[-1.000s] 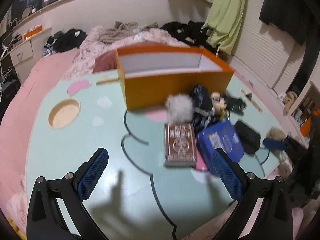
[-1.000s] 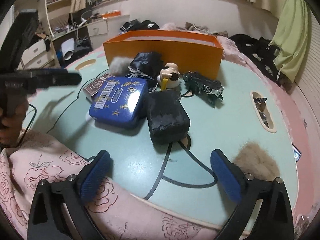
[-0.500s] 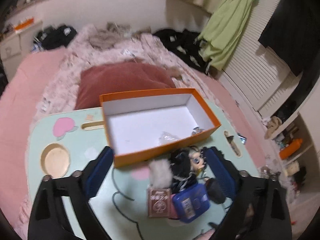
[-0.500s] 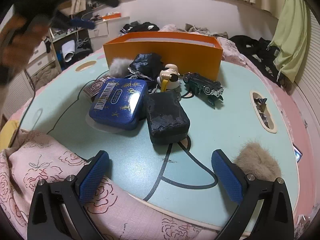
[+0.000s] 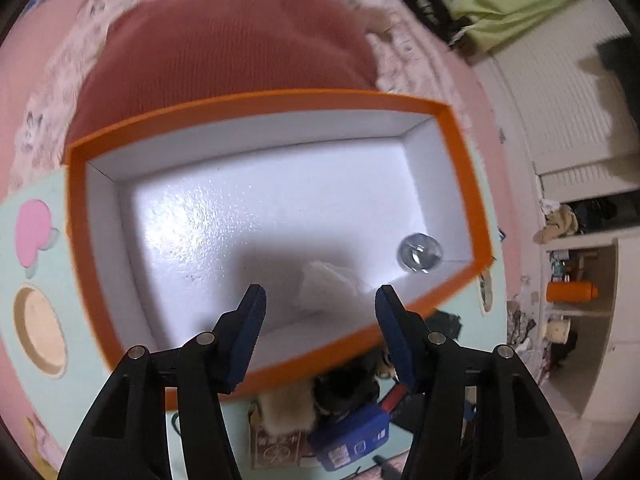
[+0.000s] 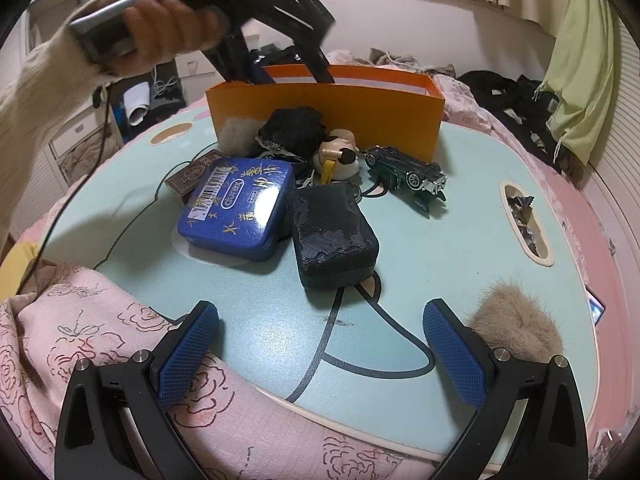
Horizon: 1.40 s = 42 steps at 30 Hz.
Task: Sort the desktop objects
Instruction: 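Reach into the box and grasp the clear plastic bag with the left gripper, then carry the plastic bag out and drop it on the table with the left gripper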
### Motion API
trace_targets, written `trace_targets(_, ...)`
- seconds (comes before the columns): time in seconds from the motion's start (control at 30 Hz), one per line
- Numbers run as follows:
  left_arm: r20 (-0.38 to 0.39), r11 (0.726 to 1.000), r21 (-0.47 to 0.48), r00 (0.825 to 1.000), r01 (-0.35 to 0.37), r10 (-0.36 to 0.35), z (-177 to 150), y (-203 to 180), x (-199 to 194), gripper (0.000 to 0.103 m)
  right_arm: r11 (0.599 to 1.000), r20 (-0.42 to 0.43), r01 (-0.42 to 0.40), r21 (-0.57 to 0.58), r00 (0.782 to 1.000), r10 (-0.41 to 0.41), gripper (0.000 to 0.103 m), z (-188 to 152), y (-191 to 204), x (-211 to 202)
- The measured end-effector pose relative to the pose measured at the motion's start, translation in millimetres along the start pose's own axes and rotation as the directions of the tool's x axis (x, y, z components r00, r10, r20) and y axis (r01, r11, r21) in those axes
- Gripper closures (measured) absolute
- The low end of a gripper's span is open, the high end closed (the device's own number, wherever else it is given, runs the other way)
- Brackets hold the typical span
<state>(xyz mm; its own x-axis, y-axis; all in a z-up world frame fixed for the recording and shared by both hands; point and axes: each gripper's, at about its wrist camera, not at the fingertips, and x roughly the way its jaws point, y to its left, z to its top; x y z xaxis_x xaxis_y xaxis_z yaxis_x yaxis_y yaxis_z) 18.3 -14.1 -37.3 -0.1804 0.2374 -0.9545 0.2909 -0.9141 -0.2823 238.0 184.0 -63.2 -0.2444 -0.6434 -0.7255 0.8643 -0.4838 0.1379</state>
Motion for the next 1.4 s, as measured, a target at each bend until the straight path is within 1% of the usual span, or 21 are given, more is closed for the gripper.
trace_targets(0.07,-0.037,1.000,0.003,0.999,-0.012,0.012,3,1,11,0.045,1.000,0.001,0.000,0.001,1.000,0.000,0.001,0,0,0)
trace_targets(0.13,-0.071,1.000,0.016,0.997,-0.026,0.027,3,0,22,0.053,1.000,0.001,-0.001,0.002,1.000,0.001,0.001,0,0,0)
trace_targets(0.2,-0.093,1.000,0.001,0.995,0.025,-0.025,0,3,28,0.054,1.000,-0.001,-0.001,0.003,1.000,0.001,0.001,0,0,0)
trace_targets(0.23,-0.091,0.999,-0.005,0.995,0.035,-0.035,-1,5,28,0.055,1.000,0.001,-0.002,0.005,1.000,0.002,0.001,0,0,-1)
trace_targets(0.27,-0.085,0.999,0.001,0.996,0.037,-0.037,-2,6,27,0.064,1.000,0.003,-0.002,0.006,1.000,0.002,0.001,0,1,-1)
trace_targets(0.3,-0.086,0.998,0.001,0.995,0.059,-0.059,-4,6,27,0.071,1.000,0.003,-0.002,0.007,1.000,0.002,0.000,0,1,-1)
trace_targets(0.5,-0.038,0.989,-0.021,0.988,0.149,-0.149,-14,19,23,0.074,1.000,0.006,-0.005,0.010,1.000,0.005,0.000,1,1,0)
trace_targets(0.57,0.004,0.990,-0.009,0.990,0.140,-0.140,-17,19,17,0.075,1.000,0.006,-0.006,0.011,1.000,0.005,0.000,1,1,0)
trace_targets(0.67,0.071,0.985,0.007,0.983,0.170,-0.170,-14,21,-2,0.075,1.000,0.005,-0.007,0.011,1.000,0.007,0.000,2,1,1)
trace_targets(0.73,0.135,0.980,0.030,0.971,0.198,-0.200,-18,20,-22,0.075,1.000,0.005,-0.008,0.012,1.000,0.008,0.000,1,0,0)
trace_targets(0.8,0.194,0.974,0.070,0.955,0.214,-0.224,-29,15,-45,0.075,1.000,0.005,-0.009,0.012,1.000,0.009,0.000,1,1,1)
trace_targets(0.87,0.224,0.966,0.110,0.941,0.233,-0.253,-44,8,-61,0.075,1.000,0.005,-0.010,0.013,1.000,0.009,0.000,1,1,0)
trace_targets(0.9,0.233,0.965,0.124,0.939,0.231,-0.254,-50,4,-65,0.075,1.000,0.005,-0.010,0.013,1.000,0.010,0.000,1,1,0)
trace_targets(1.0,0.220,0.962,0.168,0.943,0.215,-0.249,-70,-7,-65,0.075,1.000,0.005,-0.012,0.013,1.000,0.012,0.000,1,0,0)
trace_targets(1.1,0.179,0.949,0.205,0.944,0.238,-0.276,-87,-12,-56,0.075,1.000,0.004,-0.014,0.014,1.000,0.013,0.000,1,0,1)
trace_targets(1.13,0.168,0.946,0.216,0.945,0.243,-0.281,-90,-21,-50,0.075,1.000,0.004,-0.014,0.014,1.000,0.014,0.000,1,0,1)
trace_targets(1.2,0.168,0.950,0.238,0.955,0.203,-0.246,-97,-26,-43,0.074,1.000,0.004,-0.015,0.015,1.000,0.015,0.000,1,0,1)
trace_targets(1.27,0.183,0.953,0.252,0.959,0.169,-0.218,-100,-27,-36,0.074,1.000,0.005,-0.016,0.015,1.000,0.016,0.000,1,0,1)
trace_targets(1.33,0.179,0.949,0.262,0.958,0.173,-0.224,-104,-29,-33,0.072,1.000,0.004,-0.017,0.015,1.000,0.017,0.000,1,0,1)
trace_targets(1.37,0.182,0.949,0.267,0.958,0.167,-0.220,-106,-29,-33,0.068,1.000,0.004,-0.018,0.016,1.000,0.018,0.000,1,1,1)
trace_targets(1.4,0.199,0.951,0.274,0.959,0.143,-0.201,-108,-28,-33,0.061,1.000,0.004,-0.018,0.016,1.000,0.018,0.000,1,0,1)
